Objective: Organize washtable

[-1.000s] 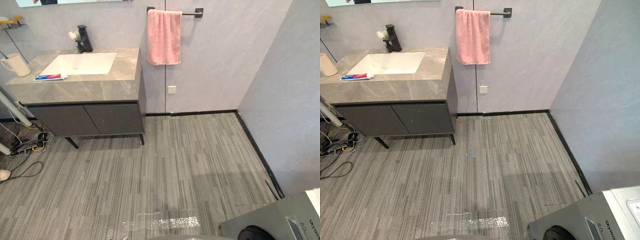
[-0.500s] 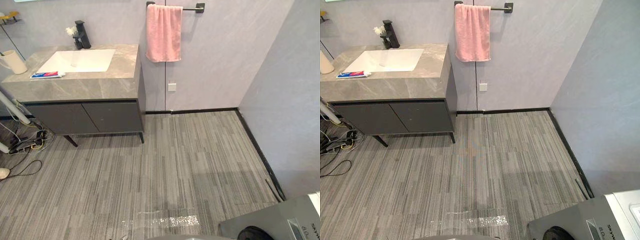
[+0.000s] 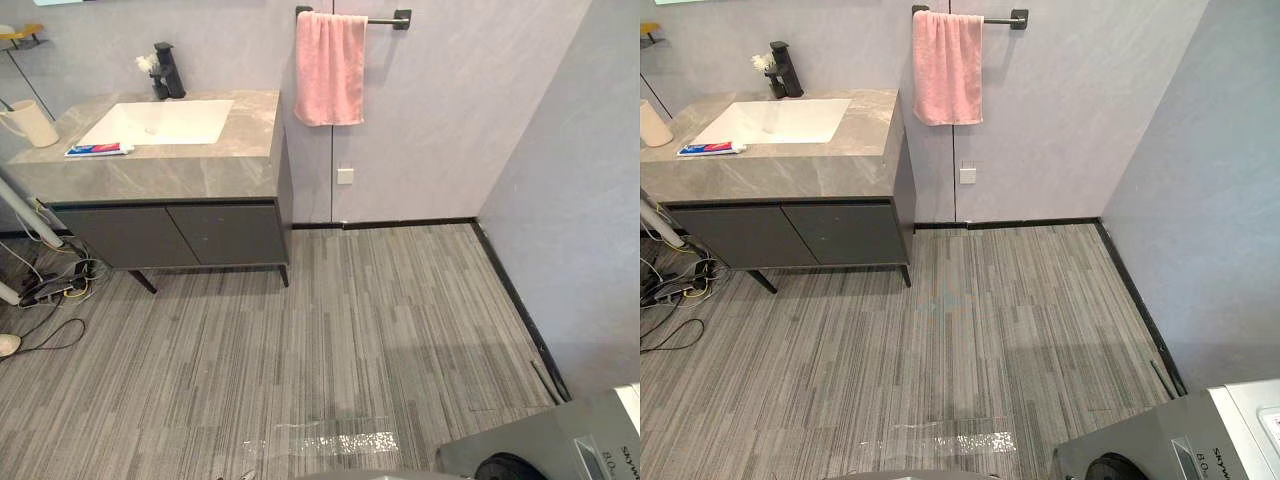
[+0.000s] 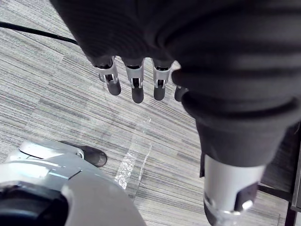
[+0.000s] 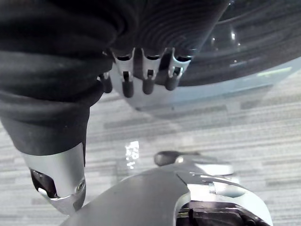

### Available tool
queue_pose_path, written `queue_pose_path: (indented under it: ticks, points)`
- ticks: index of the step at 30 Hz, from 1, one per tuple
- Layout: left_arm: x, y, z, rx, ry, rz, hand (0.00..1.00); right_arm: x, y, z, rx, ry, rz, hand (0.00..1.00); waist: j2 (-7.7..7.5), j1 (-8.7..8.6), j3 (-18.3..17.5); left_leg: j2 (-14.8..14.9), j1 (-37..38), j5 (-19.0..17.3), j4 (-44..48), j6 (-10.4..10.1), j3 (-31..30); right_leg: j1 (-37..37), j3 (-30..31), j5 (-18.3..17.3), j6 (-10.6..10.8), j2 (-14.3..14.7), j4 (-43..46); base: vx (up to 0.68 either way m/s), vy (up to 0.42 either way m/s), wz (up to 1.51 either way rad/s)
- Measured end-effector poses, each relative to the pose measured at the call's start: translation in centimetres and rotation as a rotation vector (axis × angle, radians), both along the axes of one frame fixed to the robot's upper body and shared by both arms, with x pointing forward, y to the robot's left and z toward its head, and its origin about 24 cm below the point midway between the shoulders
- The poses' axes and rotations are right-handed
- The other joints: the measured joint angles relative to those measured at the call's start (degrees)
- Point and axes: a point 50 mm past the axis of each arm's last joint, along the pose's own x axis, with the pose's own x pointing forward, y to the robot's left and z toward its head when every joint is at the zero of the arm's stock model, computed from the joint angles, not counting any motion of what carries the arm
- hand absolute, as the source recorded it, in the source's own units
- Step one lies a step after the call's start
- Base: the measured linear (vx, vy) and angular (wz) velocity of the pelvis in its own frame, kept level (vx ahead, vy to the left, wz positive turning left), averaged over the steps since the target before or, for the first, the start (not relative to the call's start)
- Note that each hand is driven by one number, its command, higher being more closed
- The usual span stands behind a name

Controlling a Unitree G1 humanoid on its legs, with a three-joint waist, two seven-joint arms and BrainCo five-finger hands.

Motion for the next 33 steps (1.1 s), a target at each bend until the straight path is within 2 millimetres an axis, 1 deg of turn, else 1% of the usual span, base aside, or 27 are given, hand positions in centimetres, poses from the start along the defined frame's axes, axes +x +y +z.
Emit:
queue_pose_path:
  ticks: [2,4,6,7,8,9,10,11,12,14,15,16,18,19,20,21,22,23,24,26,27,28,29,30,31,32,33]
  points:
    - [0.4,0.0,0.0,0.001,-0.011,0.008,0.00,0.3,0.1,0.0,0.000,-0.014,-0.012,0.00,0.00,-0.13,0.3,0.0,-0.3,0.0,0.2,0.0,-0.4,-0.1,-0.4,-0.2,-0.1,0.0,0.2,0.01,-0.008,0.12]
    - [1.7,0.2,0.2,0.004,-0.059,0.051,0.00,1.7,0.3,0.4,-0.013,-0.079,-0.050,0.00,-0.24,-0.35,1.3,0.4,-2.0,-1.3,2.8,-0.9,-1.0,-2.4,-1.5,-3.0,-0.5,-0.1,5.1,-0.01,-0.036,0.25]
    - [4.0,0.7,0.9,0.018,-0.165,0.113,0.00,5.0,1.1,1.5,-0.022,-0.234,-0.048,0.00,-1.12,-0.18,4.2,1.0,-5.1,-6.3,11.4,-2.0,-0.8,-5.3,-1.6,-7.9,-0.8,-0.3,13.7,-0.05,-0.068,0.04]
    - [5.5,0.9,1.7,0.017,-0.256,0.174,0.00,8.1,1.9,3.3,-0.029,-0.407,-0.035,0.00,-1.47,0.06,5.1,2.6,-8.1,-11.3,20.4,-2.9,-0.2,-7.5,-1.6,-11.8,-1.6,0.4,20.2,-0.06,-0.092,-0.20]
    - [6.3,0.8,2.2,0.014,-0.309,0.201,0.00,9.5,2.5,4.3,-0.019,-0.485,-0.023,0.00,-1.06,0.23,5.4,3.6,-9.4,-12.9,24.7,-3.7,0.3,-8.1,-1.2,-13.6,-2.4,0.7,22.5,-0.04,-0.116,-0.19]
    - [8.5,0.8,3.7,0.018,-0.443,0.240,0.00,12.3,4.2,6.5,0.007,-0.645,0.007,0.00,-1.00,0.47,6.4,5.4,-13.9,-14.1,36.7,-4.7,1.0,-8.2,-1.1,-15.9,-3.5,1.5,25.6,0.01,-0.084,-0.12]
    - [9.8,0.6,4.7,0.015,-0.516,0.249,0.00,13.5,4.9,7.6,0.016,-0.715,0.024,0.00,-0.77,0.32,6.8,6.5,-17.2,-13.0,44.0,-5.0,1.0,-8.3,-1.1,-16.9,-4.0,2.1,26.9,0.02,-0.102,-0.19]
    - [12.0,0.0,6.8,0.004,-0.654,0.261,0.00,15.5,6.2,9.7,0.035,-0.829,0.067,0.00,-0.33,0.98,7.2,8.2,-23.2,-11.8,55.2,-4.9,0.9,-8.4,-0.6,-18.4,-5.2,2.4,29.4,0.06,-0.079,-0.30]
    - [13.9,-0.5,9.2,0.000,-0.786,0.260,0.00,17.0,7.2,11.5,0.049,-0.926,0.078,0.00,-0.32,1.67,7.4,8.6,-27.3,-11.9,59.7,-4.9,0.7,-8.9,0.2,-19.9,-5.3,2.3,31.2,0.11,-0.045,-0.33]
    - [15.7,-1.1,12.6,0.001,-0.955,0.258,0.00,18.7,8.0,13.8,0.050,-1.031,0.076,0.00,0.34,1.89,7.3,8.2,-31.4,-12.4,57.2,-5.7,0.7,-9.0,1.6,-20.9,-4.8,1.8,31.3,0.23,0.061,-0.31]
    - [16.3,-1.3,14.2,0.006,-1.034,0.252,0.00,19.5,8.2,14.9,0.051,-1.080,0.074,0.00,0.59,2.61,7.0,6.9,-32.3,-12.5,50.8,-6.2,0.2,-9.0,3.5,-21.6,-4.0,0.7,31.0,0.31,0.151,-0.47]
    - [16.4,-1.5,14.7,0.011,-1.055,0.243,0.00,19.6,8.1,15.2,0.046,-1.096,0.072,0.00,0.90,3.14,7.0,6.0,-32.5,-12.4,47.0,-6.4,-0.3,-8.9,4.4,-21.9,-3.5,-0.1,30.6,0.38,0.229,-0.60]
    - [16.2,-1.5,15.7,0.032,-1.096,0.245,0.00,19.6,7.6,15.3,0.029,-1.102,0.057,0.00,2.05,3.30,6.0,3.9,-31.9,-12.0,33.6,-6.1,-2.4,-6.6,6.7,-23.7,-0.8,-2.7,27.7,0.52,0.320,-0.47]
    - [16.2,-1.5,15.7,0.037,-1.097,0.236,0.00,19.4,7.4,15.2,0.026,-1.096,0.048,0.00,2.15,3.31,5.7,3.9,-31.5,-9.8,33.1,-5.6,-1.3,-6.1,7.3,-24.5,0.1,-3.3,27.5,0.68,0.367,-0.53]
    - [15.8,-1.4,15.5,0.053,-1.082,0.232,0.00,18.7,7.2,14.6,0.025,-1.071,0.037,0.00,1.48,3.82,4.9,3.7,-29.7,-6.2,34.0,-1.3,1.5,-5.5,8.3,-25.6,2.1,-4.6,31.9,0.59,0.279,-0.61]
    - [15.5,-1.5,15.3,0.055,-1.067,0.226,0.00,18.1,7.6,14.3,0.042,-1.054,0.030,0.00,-0.08,3.96,4.8,3.4,-28.7,-9.1,37.1,1.7,3.9,-9.2,8.2,-24.4,4.3,-6.2,42.8,0.71,0.324,-0.58]
    - [15.6,-1.7,15.3,0.047,-1.065,0.218,0.00,17.8,7.7,14.2,0.047,-1.049,0.023,0.00,-0.86,3.76,4.9,3.2,-27.5,-10.4,37.8,2.5,4.8,-11.3,8.2,-22.2,6.0,-7.0,48.6,0.48,0.196,-0.35]
    - [15.8,-2.0,15.3,0.035,-1.062,0.204,0.00,17.4,7.8,14.0,0.053,-1.039,0.018,0.00,-1.49,2.95,5.1,2.7,-25.1,-12.3,38.1,3.2,5.0,-13.9,7.8,-18.4,6.2,-7.9,56.4,0.59,0.215,-0.40]
    - [15.9,-2.9,15.0,0.007,-1.041,0.168,0.00,17.0,7.9,13.6,0.061,-1.019,0.021,0.00,-1.50,2.98,5.2,3.2,-18.7,-13.8,36.8,4.0,6.4,-15.9,6.6,-17.5,5.7,-8.2,65.7,0.56,0.204,-0.50]
    - [15.8,-3.4,14.9,0.009,-1.028,0.130,0.00,16.8,7.9,13.5,0.067,-1.015,0.028,0.00,-0.62,3.00,5.3,4.2,-11.4,-13.9,33.4,4.1,8.1,-16.5,2.9,-17.7,5.3,-8.6,68.0,0.46,0.145,-0.67]
    - [15.8,-3.5,14.9,-0.002,-1.032,0.116,0.00,16.7,8.0,13.7,0.071,-1.022,0.031,0.00,0.13,2.93,4.7,5.0,-6.7,-14.0,30.0,3.8,9.1,-17.7,-1.8,-18.0,4.9,-9.4,66.1,0.57,0.094,-0.77]
    - [16.1,-3.5,15.1,-0.007,-1.046,0.104,0.00,16.8,7.9,13.9,0.070,-1.035,0.029,0.00,-0.20,2.90,4.0,5.1,-3.4,-14.5,27.0,2.8,9.1,-19.8,-6.1,-18.1,4.7,-10.5,62.2,0.56,0.067,-0.65]
    - [16.3,-3.6,15.3,-0.011,-1.056,0.097,0.00,16.9,7.9,14.2,0.068,-1.047,0.024,0.00,-0.31,2.90,3.9,5.2,-2.1,-15.3,25.6,1.5,9.1,-20.8,-8.3,-18.2,4.4,-11.0,59.4,0.54,0.019,-0.48]
    - [16.7,-3.6,15.5,-0.015,-1.070,0.080,0.00,17.2,7.8,14.5,0.065,-1.064,0.021,0.00,-0.64,2.81,3.7,5.5,-0.4,-16.7,23.7,-0.8,9.1,-22.8,-11.4,-18.2,4.3,-11.1,51.6,0.42,-0.029,-0.27]
    - [17.1,-3.7,15.2,-0.017,-1.059,0.060,0.00,17.1,7.7,14.4,0.062,-1.061,0.021,0.00,-1.00,2.49,3.5,5.6,0.6,-17.0,22.3,-1.3,9.0,-24.4,-13.0,-16.7,3.5,-10.6,42.1,0.42,-0.054,-0.12]
    - [17.2,-3.8,15.0,-0.021,-1.049,0.057,0.00,17.1,7.7,14.4,0.062,-1.058,0.020,0.00,-0.93,2.00,3.5,6.0,0.9,-17.3,21.8,-1.8,8.8,-25.0,-13.1,-15.1,3.3,-10.1,37.5,0.41,-0.112,0.19]
    - [17.4,-4.0,14.6,-0.027,-1.036,0.052,0.00,17.1,7.7,14.4,0.063,-1.055,0.021,0.00,-0.92,1.17,3.5,6.4,1.8,-18.0,21.0,-3.1,8.0,-26.1,-11.5,-10.4,3.1,-9.2,29.0,0.35,-0.129,0.31]
